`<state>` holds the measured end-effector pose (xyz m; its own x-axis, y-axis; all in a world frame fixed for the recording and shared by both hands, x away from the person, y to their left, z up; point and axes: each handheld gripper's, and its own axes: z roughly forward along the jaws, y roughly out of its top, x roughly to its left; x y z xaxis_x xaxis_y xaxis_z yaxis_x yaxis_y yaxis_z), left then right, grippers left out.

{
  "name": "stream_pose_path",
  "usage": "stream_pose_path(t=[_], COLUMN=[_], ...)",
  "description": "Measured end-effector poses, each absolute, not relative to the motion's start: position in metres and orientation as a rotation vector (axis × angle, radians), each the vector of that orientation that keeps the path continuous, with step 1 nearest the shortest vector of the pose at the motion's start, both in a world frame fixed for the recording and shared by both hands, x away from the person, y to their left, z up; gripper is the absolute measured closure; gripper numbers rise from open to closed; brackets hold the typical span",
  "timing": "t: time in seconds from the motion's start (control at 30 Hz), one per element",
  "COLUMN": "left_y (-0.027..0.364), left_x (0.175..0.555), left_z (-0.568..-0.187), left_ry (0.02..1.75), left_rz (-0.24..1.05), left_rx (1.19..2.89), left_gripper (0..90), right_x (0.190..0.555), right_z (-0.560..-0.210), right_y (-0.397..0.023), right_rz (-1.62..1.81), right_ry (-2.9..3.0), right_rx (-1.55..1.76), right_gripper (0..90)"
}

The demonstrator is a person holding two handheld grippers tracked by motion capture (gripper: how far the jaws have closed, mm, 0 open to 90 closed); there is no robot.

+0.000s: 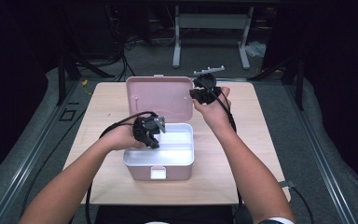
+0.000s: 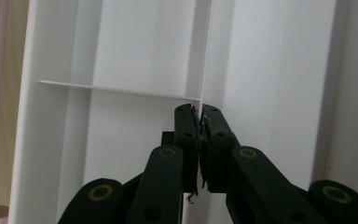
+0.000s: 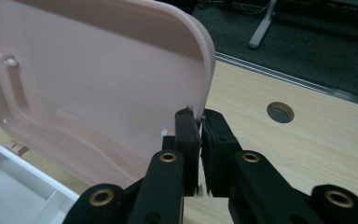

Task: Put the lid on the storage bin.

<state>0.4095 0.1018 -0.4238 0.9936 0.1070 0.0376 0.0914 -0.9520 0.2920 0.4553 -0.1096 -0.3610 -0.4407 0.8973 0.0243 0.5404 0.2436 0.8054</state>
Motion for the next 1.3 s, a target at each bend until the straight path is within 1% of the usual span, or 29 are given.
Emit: stream_pose_path(t=[0.43, 0.6, 0.77, 0.83, 0.93, 1.03, 1.17, 1.3], left_y=[0.103, 0.108, 0.118, 0.125, 0.142, 0.162, 0.192, 0.218], left_x=[0.410, 0.413, 0.414, 0.415, 0.419, 0.425, 0.432, 0.439], left_z=[-0.424, -0.423, -0.413, -0.406, -0.396, -0.392, -0.386, -0.379], left_ry=[0.186, 0.229, 0.280, 0.303, 0.378, 0.455, 0.560, 0.647], left_rz=[0.060, 0.023, -0.003, 0.015, 0.025, 0.061, 0.072, 0.132], left_rx=[2.827, 2.794, 2.733, 2.706, 2.638, 2.597, 2.526, 2.477], left_gripper=[85.6, 85.1, 84.5, 85.3, 90.0, 90.0, 90.0, 90.0], right_x=[0.438, 0.437, 0.437, 0.437, 0.437, 0.436, 0.434, 0.433], right_z=[-0.357, -0.356, -0.357, -0.357, -0.357, -0.357, -0.357, -0.356], right_y=[-0.114, -0.114, -0.114, -0.114, -0.115, -0.115, -0.114, -0.115], right_rz=[1.103, 1.108, 1.104, 1.105, 1.107, 1.112, 1.111, 1.115], right_ry=[2.086, 2.092, 2.082, 2.083, 2.082, 2.091, 2.080, 2.091], right_rx=[1.276, 1.272, 1.269, 1.269, 1.267, 1.265, 1.262, 1.257], right_gripper=[85.7, 85.7, 85.7, 85.6, 85.6, 85.6, 85.6, 85.6])
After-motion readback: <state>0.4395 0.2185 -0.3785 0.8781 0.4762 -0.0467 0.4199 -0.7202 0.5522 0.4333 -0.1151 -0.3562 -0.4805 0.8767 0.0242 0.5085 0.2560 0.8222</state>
